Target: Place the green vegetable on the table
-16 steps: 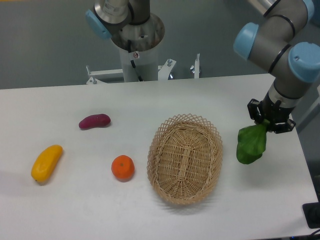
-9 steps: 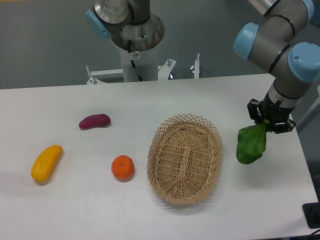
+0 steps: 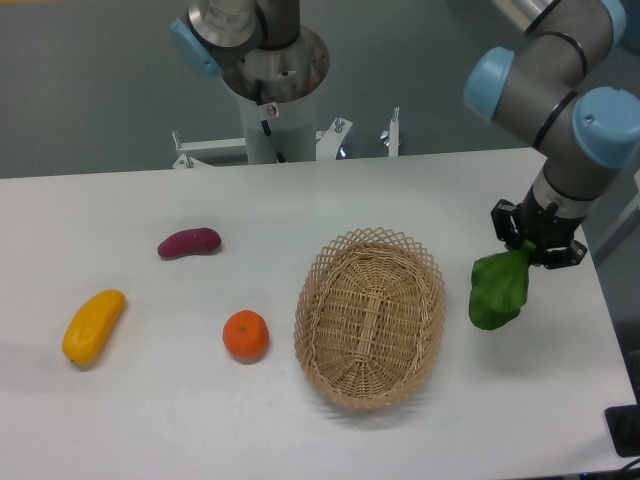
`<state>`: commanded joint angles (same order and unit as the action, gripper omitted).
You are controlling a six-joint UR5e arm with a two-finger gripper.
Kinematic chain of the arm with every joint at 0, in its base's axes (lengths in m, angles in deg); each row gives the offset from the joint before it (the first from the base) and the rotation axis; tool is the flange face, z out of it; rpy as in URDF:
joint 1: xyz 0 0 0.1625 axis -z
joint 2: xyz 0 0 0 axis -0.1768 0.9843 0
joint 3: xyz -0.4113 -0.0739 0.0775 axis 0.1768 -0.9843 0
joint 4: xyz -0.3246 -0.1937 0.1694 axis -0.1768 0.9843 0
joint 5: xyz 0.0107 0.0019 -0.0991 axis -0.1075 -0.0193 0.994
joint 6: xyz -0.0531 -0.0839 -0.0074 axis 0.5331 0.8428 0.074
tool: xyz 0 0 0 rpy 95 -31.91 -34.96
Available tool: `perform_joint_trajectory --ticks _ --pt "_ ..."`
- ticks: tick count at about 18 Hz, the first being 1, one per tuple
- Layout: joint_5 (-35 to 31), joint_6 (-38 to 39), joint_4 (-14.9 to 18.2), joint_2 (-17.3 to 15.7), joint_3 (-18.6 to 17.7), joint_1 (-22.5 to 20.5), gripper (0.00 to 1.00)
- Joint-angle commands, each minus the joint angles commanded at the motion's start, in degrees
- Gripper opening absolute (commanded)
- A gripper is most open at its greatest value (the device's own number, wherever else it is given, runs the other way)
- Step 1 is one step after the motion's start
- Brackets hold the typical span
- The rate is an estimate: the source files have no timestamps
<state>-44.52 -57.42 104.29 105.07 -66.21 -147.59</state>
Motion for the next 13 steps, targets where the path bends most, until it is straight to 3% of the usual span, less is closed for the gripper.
perform_joint_trajectory --ticks 4,13 --pt "0.3 3.5 -0.1 -2.3 -1.6 4.4 0.02" --pt "1.3 15.0 0.2 -8.6 -5.8 19.9 0.03"
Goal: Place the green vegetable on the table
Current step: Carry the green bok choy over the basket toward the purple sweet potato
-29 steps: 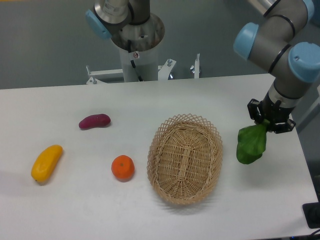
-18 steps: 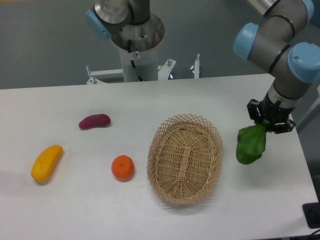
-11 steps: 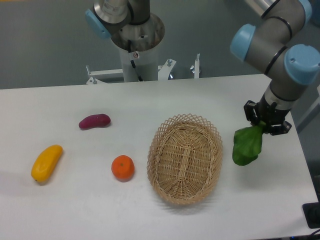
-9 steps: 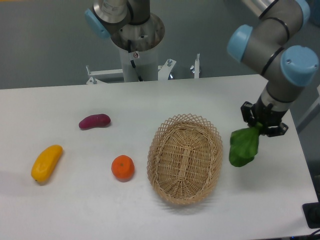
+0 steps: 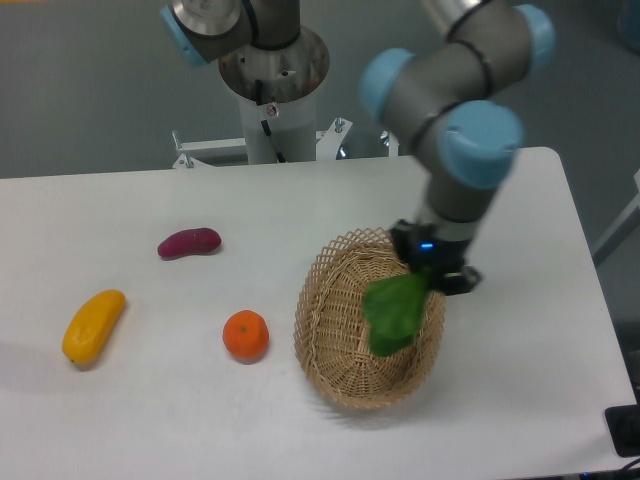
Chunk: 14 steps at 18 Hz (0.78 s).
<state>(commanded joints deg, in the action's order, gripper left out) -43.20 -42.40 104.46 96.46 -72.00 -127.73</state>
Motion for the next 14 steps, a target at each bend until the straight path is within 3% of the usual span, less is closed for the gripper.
perform_joint_trajectory --ticks 8,14 --pt "-0.1 2.6 -2.5 -5.1 -12.0 11.5 0.09" --pt "-0.5 4.3 -10.4 -4.1 -18.9 18.0 0.18"
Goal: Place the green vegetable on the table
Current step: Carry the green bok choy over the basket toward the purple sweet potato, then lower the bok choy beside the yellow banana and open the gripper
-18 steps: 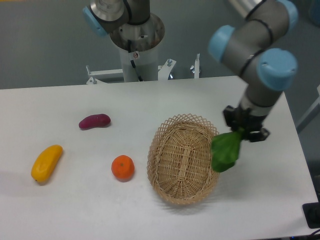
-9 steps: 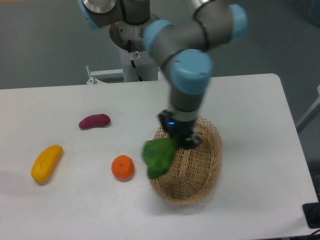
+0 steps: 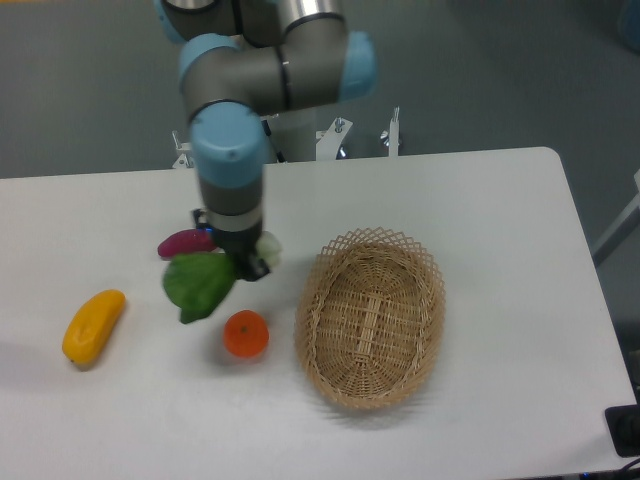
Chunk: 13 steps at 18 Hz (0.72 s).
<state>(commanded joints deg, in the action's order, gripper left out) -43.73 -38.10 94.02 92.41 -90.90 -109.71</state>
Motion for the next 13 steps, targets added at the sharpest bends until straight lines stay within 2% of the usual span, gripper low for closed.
perform_joint_trajectory --ticks 3,7,8,10,12,13 --pt "0.0 1.6 -1.2 1.7 -0.3 2.4 0.21" --pt "0.0 1.7 -1.2 1.9 -0.6 3.5 0.30" --pt "0.0 1.6 -1.2 1.9 -1.1 3.6 0.40" --pt "-0.4 1.7 -1.2 1.9 -1.3 4.8 0.51" --pt "-1.1 1.7 -1.3 1.9 -1.3 5.4 0.68" --pt "-1.3 1.8 -1.8 1.9 -1.3 5.6 0.69"
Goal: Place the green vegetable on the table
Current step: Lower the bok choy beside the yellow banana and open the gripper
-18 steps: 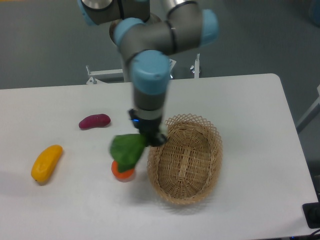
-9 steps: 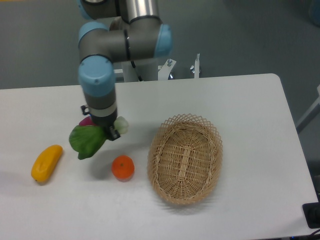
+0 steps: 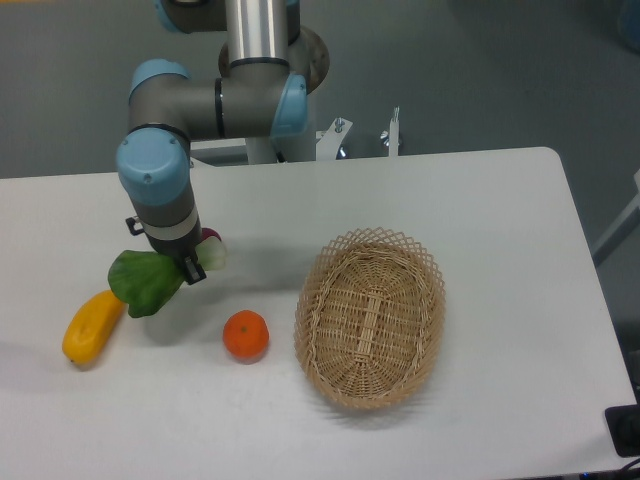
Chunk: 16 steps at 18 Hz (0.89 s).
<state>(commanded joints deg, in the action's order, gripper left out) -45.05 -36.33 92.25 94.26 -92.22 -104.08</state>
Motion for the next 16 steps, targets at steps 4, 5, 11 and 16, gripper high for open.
perform_joint_trajectory --ticks 4,5,11,16 --pt "0.0 0.0 -0.1 -0.2 0.0 0.1 0.93" --pt "0.0 0.0 -0.1 -0.3 0.0 0.1 0.99" --pt "-0.5 -0.1 -1.0 -0.6 2.0 -0.5 1.00" --pt "-5.8 -0.8 -3.3 -0.8 3.1 -6.5 1.00"
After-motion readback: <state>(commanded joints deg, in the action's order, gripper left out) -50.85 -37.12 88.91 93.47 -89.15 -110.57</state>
